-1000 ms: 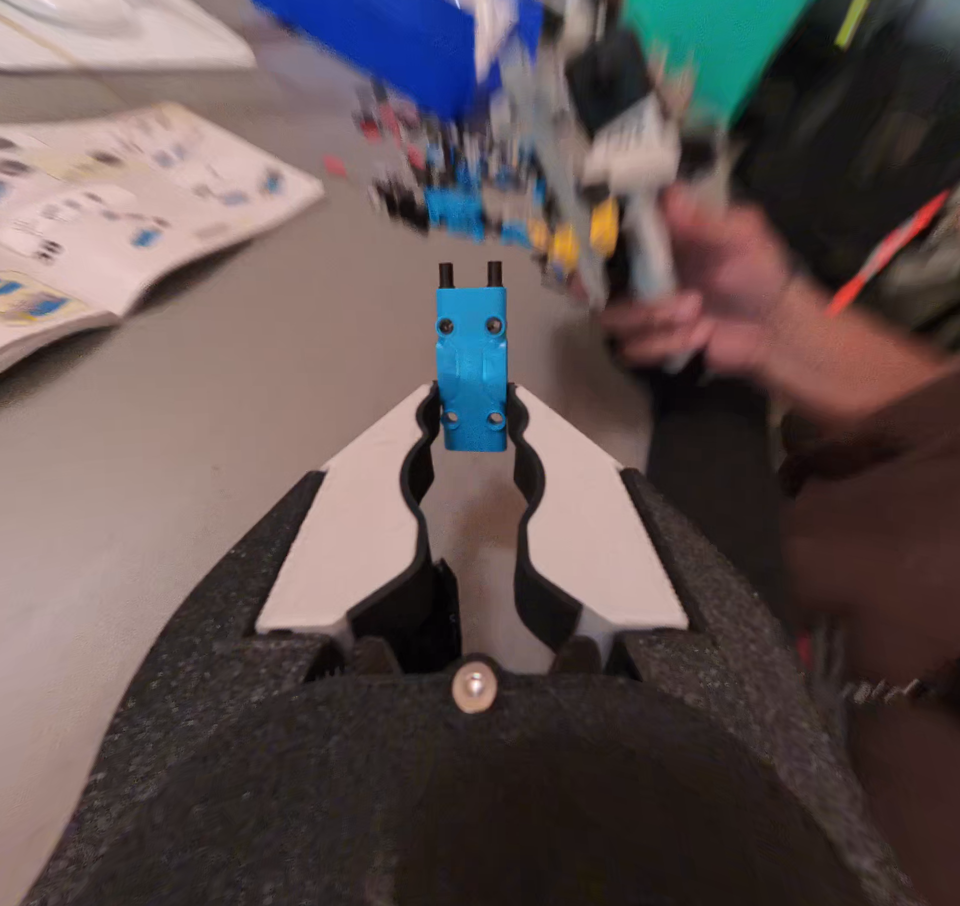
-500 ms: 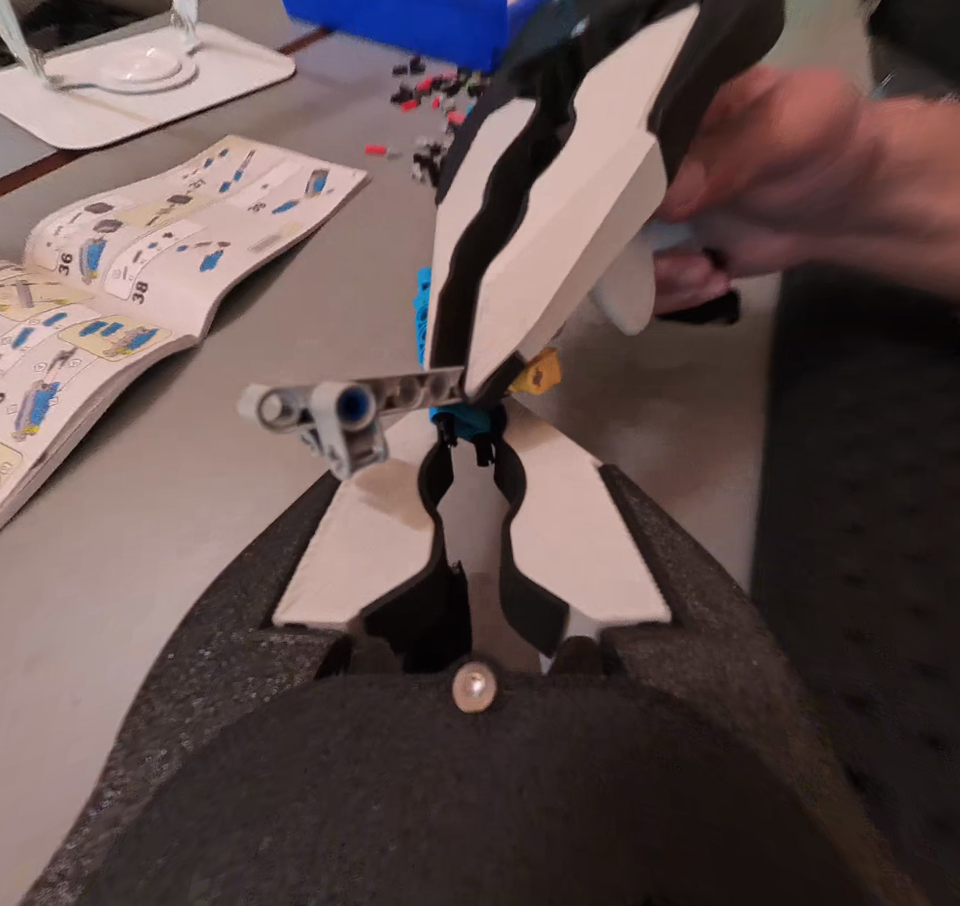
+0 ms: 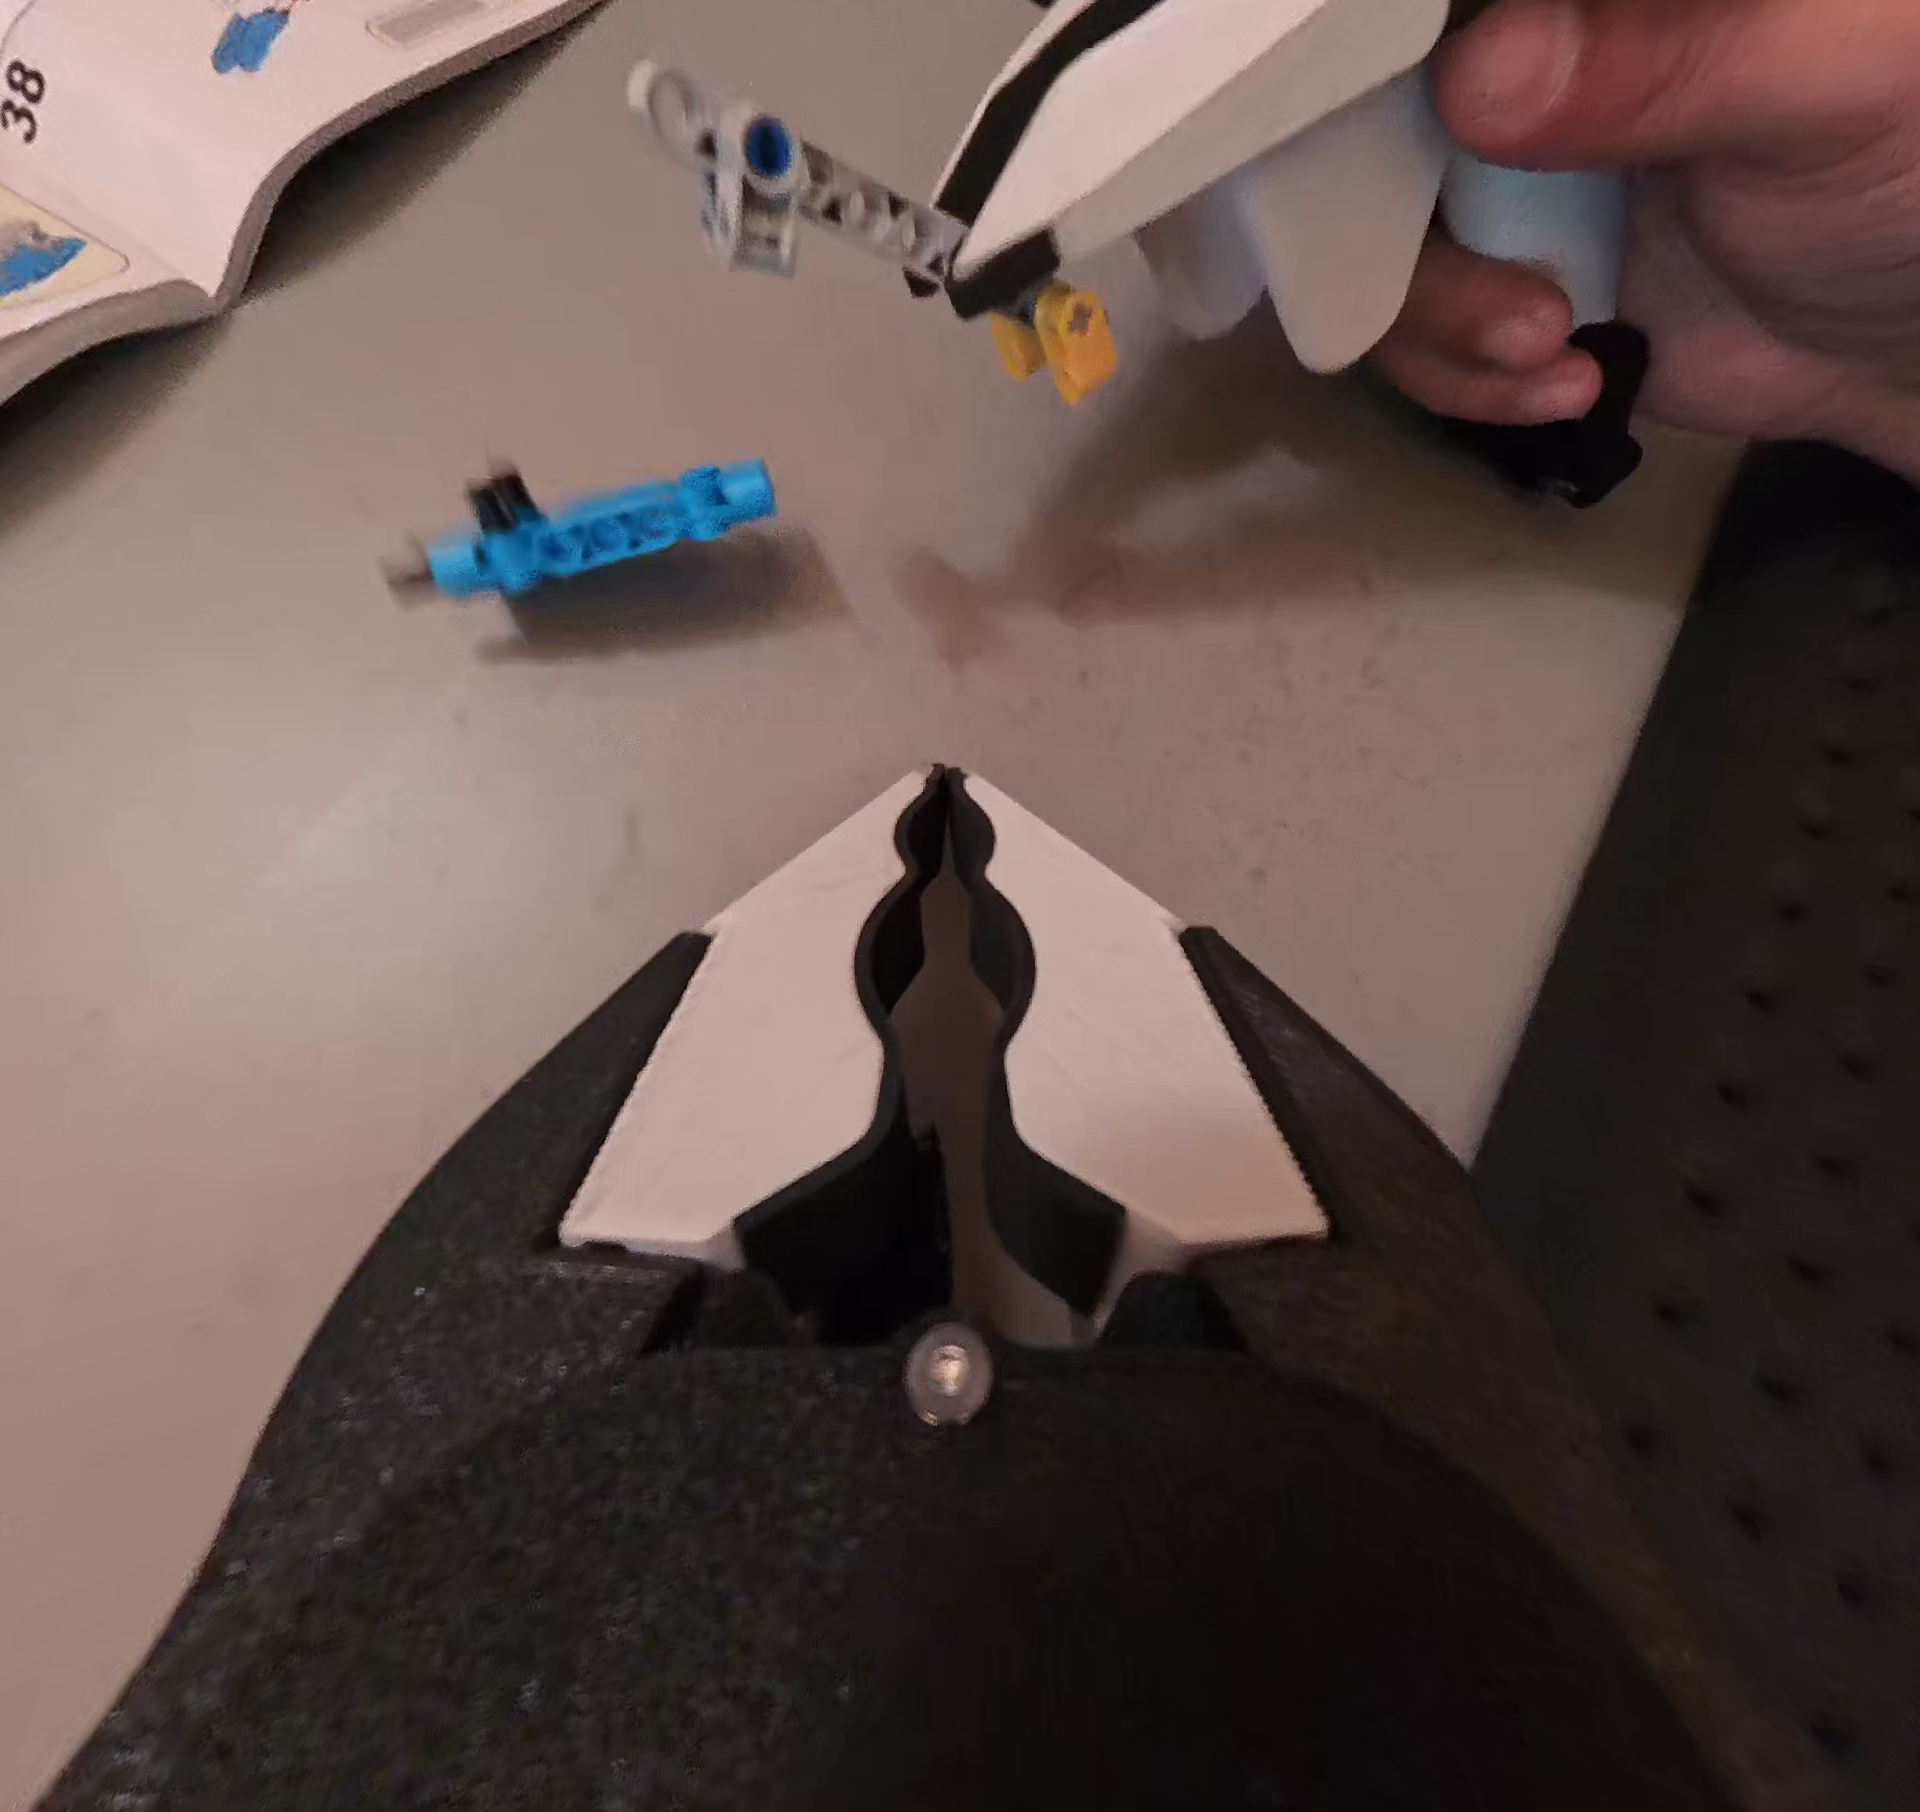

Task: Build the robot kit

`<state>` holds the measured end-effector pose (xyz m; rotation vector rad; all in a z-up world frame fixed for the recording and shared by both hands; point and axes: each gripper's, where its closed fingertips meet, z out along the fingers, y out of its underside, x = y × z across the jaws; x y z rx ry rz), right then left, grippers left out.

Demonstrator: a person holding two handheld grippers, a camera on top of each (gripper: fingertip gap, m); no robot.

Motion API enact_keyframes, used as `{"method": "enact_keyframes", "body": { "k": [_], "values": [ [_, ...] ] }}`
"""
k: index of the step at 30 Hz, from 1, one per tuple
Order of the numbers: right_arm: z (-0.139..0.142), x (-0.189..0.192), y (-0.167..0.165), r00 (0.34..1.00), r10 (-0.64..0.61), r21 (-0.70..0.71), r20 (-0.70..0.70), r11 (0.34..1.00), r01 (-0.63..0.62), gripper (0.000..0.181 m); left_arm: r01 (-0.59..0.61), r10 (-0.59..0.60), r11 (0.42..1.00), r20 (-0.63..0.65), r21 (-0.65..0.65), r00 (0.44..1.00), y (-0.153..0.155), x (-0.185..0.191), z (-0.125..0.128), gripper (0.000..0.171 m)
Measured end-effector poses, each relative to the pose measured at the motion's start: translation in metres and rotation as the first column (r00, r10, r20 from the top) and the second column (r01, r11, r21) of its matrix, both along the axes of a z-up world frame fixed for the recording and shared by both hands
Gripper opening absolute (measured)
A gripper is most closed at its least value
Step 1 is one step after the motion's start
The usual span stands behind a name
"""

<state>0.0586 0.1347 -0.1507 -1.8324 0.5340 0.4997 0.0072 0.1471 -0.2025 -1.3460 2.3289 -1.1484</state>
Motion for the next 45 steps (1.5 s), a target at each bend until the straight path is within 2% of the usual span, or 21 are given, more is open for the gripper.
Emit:
{"method": "enact_keyframes", "body": {
  "k": [5, 9, 11, 13, 15, 17, 20, 22, 24, 26, 28, 30, 31, 32, 34, 36, 39, 41, 42, 43, 45],
  "values": [
    [0.007, 0.012, 0.0, 0.993, -0.113, 0.015, 0.022, 0.994, 0.112, 0.007, -0.037, 0.037, 0.999, -0.004, -0.012, 0.999, 0.001, -0.007, 0.004, 0.011],
    [0.009, -0.002, 0.012, 0.994, -0.093, 0.029, -0.061, 0.995, 0.094, 0.008, -0.038, 0.047, 0.994, 0.09, -0.101, 0.995, -0.001, 0.002, 0.028, 0.025],
    [0.016, -0.013, 0.019, 0.99, -0.049, 0.082, -0.132, 0.995, 0.06, 0.008, -0.024, 0.046, 0.985, 0.129, -0.171, 0.991, -0.001, 0.006, 0.041, 0.03],
    [0.025, -0.022, 0.025, 0.976, -0.012, 0.153, -0.217, 0.987, 0.046, 0.007, -0.038, 0.072, 0.959, 0.111, -0.279, 0.991, 0.003, 0.009, 0.052, 0.031],
    [0.024, -0.026, 0.028, 0.974, -0.009, 0.165, -0.226, 0.985, 0.047, 0.008, -0.041, 0.081, 0.898, 0.075, -0.437, 0.994, 0.004, 0.009, 0.066, 0.032],
    [0.016, -0.026, 0.029, 0.989, -0.052, 0.117, -0.137, 0.991, 0.069, 0.007, -0.071, 0.102, 0.813, 0.021, -0.577, 0.995, 0.008, 0.01, 0.078, 0.032],
    [0.012, -0.029, 0.03, 0.985, -0.097, 0.038, 0.141, 0.995, 0.093, 0.007, -0.111, 0.121, 0.701, -0.035, -0.704, 0.992, 0.012, 0.012, 0.087, 0.032],
    [0.02, -0.033, 0.033, 0.936, -0.102, 0.012, 0.337, 0.994, 0.104, 0.007, -0.15, 0.148, 0.657, -0.068, -0.739, 0.987, 0.014, 0.014, 0.086, 0.031],
    [0.026, -0.042, 0.039, 0.878, -0.073, -0.005, 0.474, 0.996, 0.086, 0.007, -0.193, 0.177, 0.627, -0.103, -0.755, 0.979, 0.017, 0.017, 0.083, 0.028],
    [0.021, -0.044, 0.044, 0.834, -0.055, -0.056, 0.549, 0.993, 0.103, 0.008, -0.225, 0.199, 0.582, -0.131, -0.781, 0.971, 0.021, 0.018, 0.083, 0.011],
    [0.015, -0.045, 0.047, 0.84, -0.034, -0.086, 0.541, 0.992, 0.096, 0.009, -0.272, 0.231, 0.579, -0.165, -0.769, 0.959, 0.029, 0.018, 0.077, 0.01],
    [0.013, -0.045, 0.048, 0.891, -0.015, -0.084, 0.453, 0.995, 0.06, 0.032, -0.317, 0.278, 0.574, -0.184, -0.755, 0.943, 0.044, 0.018, 0.072, 0.009],
    [0.012, -0.036, 0.045, 0.911, -0.037, -0.089, 0.41, 0.993, 0.08, 0.037, -0.327, 0.297, 0.575, -0.181, -0.75, 0.938, 0.052, 0.017, 0.072, 0.009],
    [0.007, -0.022, 0.04, 0.921, -0.079, -0.121, 0.382, 0.984, 0.134, 0.04, -0.333, 0.313, 0.584, -0.173, -0.74, 0.934, 0.06, 0.016, 0.071, 0.009],
    [-0.018, 0.016, 0.024, 0.9, -0.181, -0.28, 0.396, 0.91, 0.306, 0.041, -0.341, 0.342, 0.614, -0.15, -0.712, 0.928, 0.071, 0.013, 0.071, 0.009],
    [-0.038, 0.028, 0.024, 0.899, -0.177, -0.374, 0.401, 0.864, 0.337, 0.052, -0.328, 0.339, 0.637, -0.129, -0.697, 0.932, 0.075, 0.01, 0.073, 0.009],
    [-0.053, 0.028, 0.041, 0.899, -0.143, -0.418, 0.415, 0.848, 0.328, 0.054, -0.311, 0.334, 0.64, -0.11, -0.703, 0.936, 0.076, 0.008, 0.079, 0.009],
    [-0.057, 0.029, 0.045, 0.872, -0.09, -0.453, 0.482, 0.826, 0.336, 0.047, -0.315, 0.341, 0.636, -0.11, -0.705, 0.934, 0.078, 0.009, 0.081, 0.009],
    [-0.056, 0.026, 0.048, 0.866, -0.05, -0.463, 0.498, 0.829, 0.314, 0.033, -0.315, 0.34, 0.636, -0.11, -0.704, 0.934, 0.078, 0.009, 0.081, 0.009],
    [-0.056, 0.022, 0.05, 0.862, -0.003, -0.475, 0.506, 0.834, 0.282, 0.027, -0.314, 0.338, 0.64, -0.11, -0.701, 0.935, 0.077, 0.008, 0.081, 0.009],
    [-0.055, 0.015, 0.052, 0.829, 0.143, -0.5, 0.541, 0.847, 0.181, 0.027, -0.313, 0.327, 0.663, -0.114, -0.68, 0.938, 0.076, 0.007, 0.078, 0.009]
  ]
}}
